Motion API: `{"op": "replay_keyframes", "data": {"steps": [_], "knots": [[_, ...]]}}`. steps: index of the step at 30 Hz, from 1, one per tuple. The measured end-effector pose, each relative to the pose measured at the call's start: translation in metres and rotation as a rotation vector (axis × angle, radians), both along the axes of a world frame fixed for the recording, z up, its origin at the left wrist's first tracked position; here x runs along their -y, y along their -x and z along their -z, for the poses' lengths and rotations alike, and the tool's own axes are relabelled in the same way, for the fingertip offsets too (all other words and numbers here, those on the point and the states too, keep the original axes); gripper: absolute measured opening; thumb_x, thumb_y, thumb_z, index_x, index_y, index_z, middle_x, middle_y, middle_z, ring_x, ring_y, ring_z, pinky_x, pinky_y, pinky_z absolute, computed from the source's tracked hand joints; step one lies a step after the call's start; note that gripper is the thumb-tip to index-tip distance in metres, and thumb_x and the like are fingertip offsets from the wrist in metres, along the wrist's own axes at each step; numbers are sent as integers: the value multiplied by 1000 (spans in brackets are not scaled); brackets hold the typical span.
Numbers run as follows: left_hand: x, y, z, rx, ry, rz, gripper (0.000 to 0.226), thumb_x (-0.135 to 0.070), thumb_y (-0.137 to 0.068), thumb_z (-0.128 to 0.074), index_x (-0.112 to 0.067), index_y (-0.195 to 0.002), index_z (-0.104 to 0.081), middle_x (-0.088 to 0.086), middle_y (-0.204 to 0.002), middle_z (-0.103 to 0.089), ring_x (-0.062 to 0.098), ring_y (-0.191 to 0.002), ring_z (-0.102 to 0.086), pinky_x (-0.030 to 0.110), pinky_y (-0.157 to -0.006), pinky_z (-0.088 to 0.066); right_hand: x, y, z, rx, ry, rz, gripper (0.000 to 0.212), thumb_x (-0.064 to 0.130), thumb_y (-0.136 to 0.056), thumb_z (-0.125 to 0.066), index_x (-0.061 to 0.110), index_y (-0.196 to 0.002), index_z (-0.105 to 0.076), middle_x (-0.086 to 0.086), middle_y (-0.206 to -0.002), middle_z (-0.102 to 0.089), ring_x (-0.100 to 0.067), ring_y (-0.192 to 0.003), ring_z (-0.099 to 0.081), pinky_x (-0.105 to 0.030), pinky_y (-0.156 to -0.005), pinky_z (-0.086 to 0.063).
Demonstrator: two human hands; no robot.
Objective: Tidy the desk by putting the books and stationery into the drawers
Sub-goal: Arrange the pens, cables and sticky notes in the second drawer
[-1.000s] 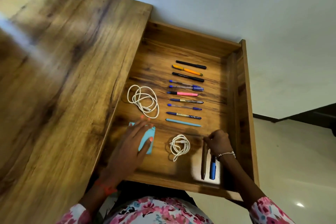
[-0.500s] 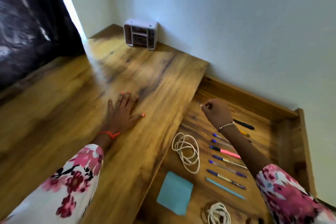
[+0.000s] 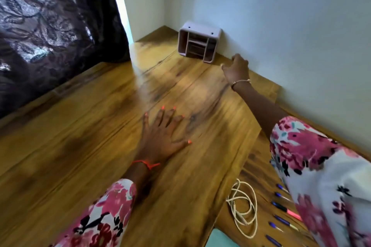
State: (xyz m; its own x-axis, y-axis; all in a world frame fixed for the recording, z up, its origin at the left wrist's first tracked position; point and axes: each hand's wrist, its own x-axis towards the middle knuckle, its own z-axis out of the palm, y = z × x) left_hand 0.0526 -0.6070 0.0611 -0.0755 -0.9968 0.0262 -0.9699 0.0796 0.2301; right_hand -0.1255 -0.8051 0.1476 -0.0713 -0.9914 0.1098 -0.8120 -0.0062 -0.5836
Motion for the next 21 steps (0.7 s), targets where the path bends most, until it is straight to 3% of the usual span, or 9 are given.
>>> {"op": "replay_keyframes", "data": {"steps": [4, 9, 12, 16, 19, 21], "knots": [[1, -2, 5, -15, 46, 3, 89, -86, -70, -8, -36, -143, -23, -7, -155, -13, 19, -143, -4, 55, -108, 6, 44, -36, 2, 3, -31, -27, 52, 21, -89, -55, -1, -132, -35, -23, -131, -47, -36, -121, -45, -37, -97, -39], [3, -2, 9, -55, 52, -27, 79, -80, -75, -24, -37, -142, -26, -12, -154, -15, 16, -143, -4, 53, -108, 6, 84, -62, 6, 98, -30, 71, 65, 5, -90, -44, 16, -146, -14, -17, -136, -45, -32, -122, -48, -35, -100, -39], [4, -3, 11, -79, 43, -31, 76, -77, -77, -25, -38, -143, -21, -15, -154, -9, 13, -143, 4, 51, -109, 12, 92, -60, 10, 56, -24, 117, 58, 3, -93, -35, 20, -145, -17, -14, -139, -42, -32, -124, -46, -38, -101, -37], [3, -2, 9, -104, 49, -37, 74, -75, -78, -24, -38, -142, -22, -17, -154, -9, 10, -142, 5, 49, -110, 13, 86, -45, 7, -16, -19, 108, 50, 7, -92, -37, 13, -141, -28, -15, -138, -42, -33, -125, -45, -39, -101, -37], [4, -1, 7, -123, 50, -45, 76, -75, -75, -22, -37, -141, -27, -17, -153, -14, 9, -142, 0, 49, -110, 9, 70, -20, -5, -73, 20, 145, 32, 13, -93, -38, 4, -122, -48, -18, -128, -50, -36, -117, -50, -39, -94, -41], [4, 0, 5, -136, 52, -42, 77, -74, -74, -21, -36, -140, -29, -18, -152, -16, 8, -142, -2, 50, -110, 8, 55, 4, -11, -93, 71, 136, 30, 20, -94, -39, 4, -114, -54, -17, -124, -54, -36, -114, -52, -38, -91, -41]]}}
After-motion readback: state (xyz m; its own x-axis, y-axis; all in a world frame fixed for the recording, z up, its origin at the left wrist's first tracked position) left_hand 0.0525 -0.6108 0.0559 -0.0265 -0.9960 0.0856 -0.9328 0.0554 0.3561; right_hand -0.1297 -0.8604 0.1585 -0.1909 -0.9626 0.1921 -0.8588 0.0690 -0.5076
